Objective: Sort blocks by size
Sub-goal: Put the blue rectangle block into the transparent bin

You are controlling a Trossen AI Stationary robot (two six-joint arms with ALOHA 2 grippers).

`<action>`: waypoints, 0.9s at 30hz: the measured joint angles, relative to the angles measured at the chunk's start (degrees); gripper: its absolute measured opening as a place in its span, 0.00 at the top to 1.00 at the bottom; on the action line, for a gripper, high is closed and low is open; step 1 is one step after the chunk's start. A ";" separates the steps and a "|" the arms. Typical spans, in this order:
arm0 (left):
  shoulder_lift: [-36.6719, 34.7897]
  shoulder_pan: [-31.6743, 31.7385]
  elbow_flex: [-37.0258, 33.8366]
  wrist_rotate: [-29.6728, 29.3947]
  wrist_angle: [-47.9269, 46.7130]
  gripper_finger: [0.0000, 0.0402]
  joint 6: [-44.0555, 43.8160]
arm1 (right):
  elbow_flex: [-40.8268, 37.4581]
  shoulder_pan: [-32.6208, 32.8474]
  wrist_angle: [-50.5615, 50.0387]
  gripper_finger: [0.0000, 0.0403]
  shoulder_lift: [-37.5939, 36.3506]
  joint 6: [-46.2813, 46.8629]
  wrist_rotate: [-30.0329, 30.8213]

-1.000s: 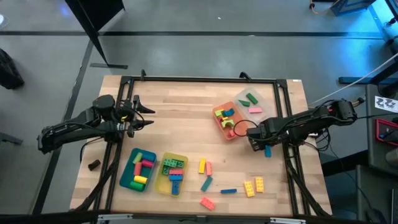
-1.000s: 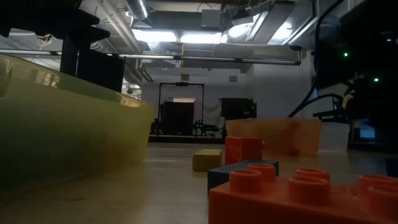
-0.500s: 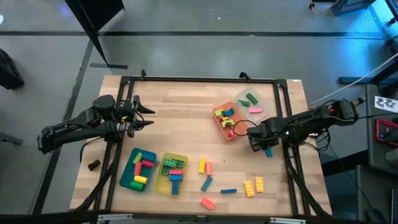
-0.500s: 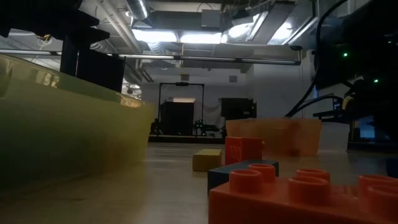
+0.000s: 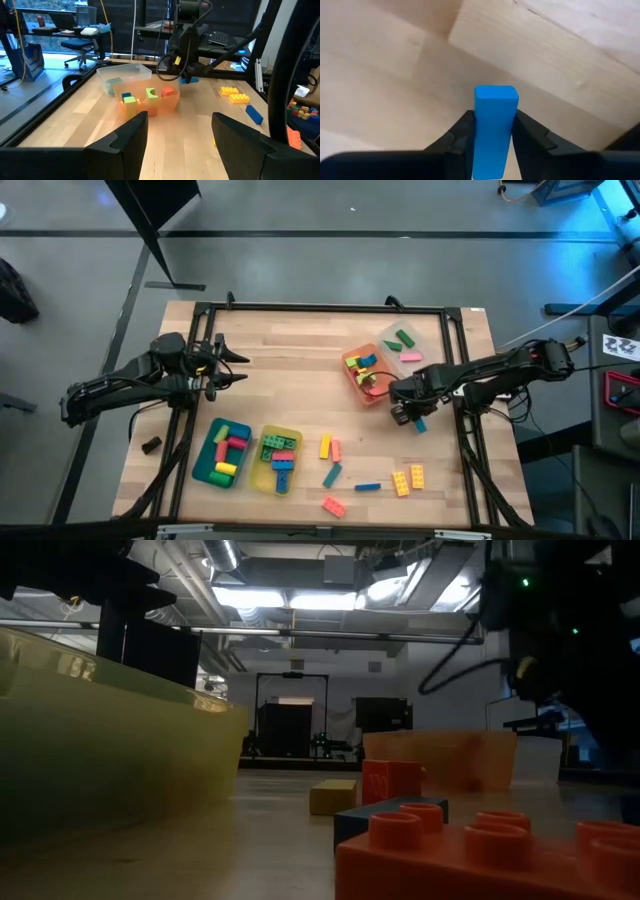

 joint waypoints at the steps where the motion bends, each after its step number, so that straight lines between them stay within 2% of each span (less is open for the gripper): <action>1: 0.00 -0.02 0.00 0.00 0.00 0.49 0.00 | 0.98 0.00 -0.68 0.75 0.00 -0.79 0.00; 6: 0.00 0.00 0.00 -0.02 0.00 0.49 0.00 | 5.93 0.00 -4.00 0.74 -0.02 -5.27 1.85; 11: -0.01 0.00 0.00 -0.04 0.02 0.49 -0.22 | 9.82 -1.55 -7.12 0.73 -0.02 -10.73 11.38; 20: 0.00 0.00 0.00 -0.05 0.04 0.49 -0.23 | 11.65 -12.87 -4.37 0.73 -0.04 -23.86 33.55; 23: -0.01 -0.02 0.00 -0.05 0.04 0.49 -0.46 | 11.65 -17.04 -3.19 0.73 -0.07 -28.03 36.68; 27: -0.50 0.00 0.00 -0.07 0.34 0.49 0.40 | 11.65 -21.72 -0.97 0.73 -0.07 -32.52 37.37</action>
